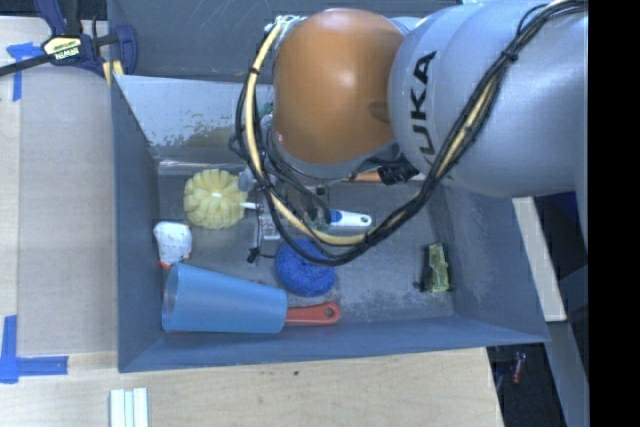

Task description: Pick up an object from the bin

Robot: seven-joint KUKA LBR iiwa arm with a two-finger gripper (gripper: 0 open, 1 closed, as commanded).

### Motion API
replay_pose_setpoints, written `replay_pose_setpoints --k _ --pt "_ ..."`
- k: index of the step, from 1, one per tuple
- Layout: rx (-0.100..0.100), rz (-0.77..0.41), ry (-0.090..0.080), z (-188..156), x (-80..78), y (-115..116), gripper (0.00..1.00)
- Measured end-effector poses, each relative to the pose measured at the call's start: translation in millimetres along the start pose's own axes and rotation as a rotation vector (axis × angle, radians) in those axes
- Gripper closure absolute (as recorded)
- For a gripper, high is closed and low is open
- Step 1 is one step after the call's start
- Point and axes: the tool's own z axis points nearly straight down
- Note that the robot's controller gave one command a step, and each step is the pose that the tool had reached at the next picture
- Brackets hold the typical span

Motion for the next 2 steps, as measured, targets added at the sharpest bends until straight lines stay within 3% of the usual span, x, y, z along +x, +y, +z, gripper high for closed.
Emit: replay_pose_setpoints --k 1,2 --pt "-0.001 0.004 -0.008 -3.9 -2.0 -1.0 0.0" --pt "-0.004 0.173 -0.013 125.9 -68.7 -8.1 0.0"
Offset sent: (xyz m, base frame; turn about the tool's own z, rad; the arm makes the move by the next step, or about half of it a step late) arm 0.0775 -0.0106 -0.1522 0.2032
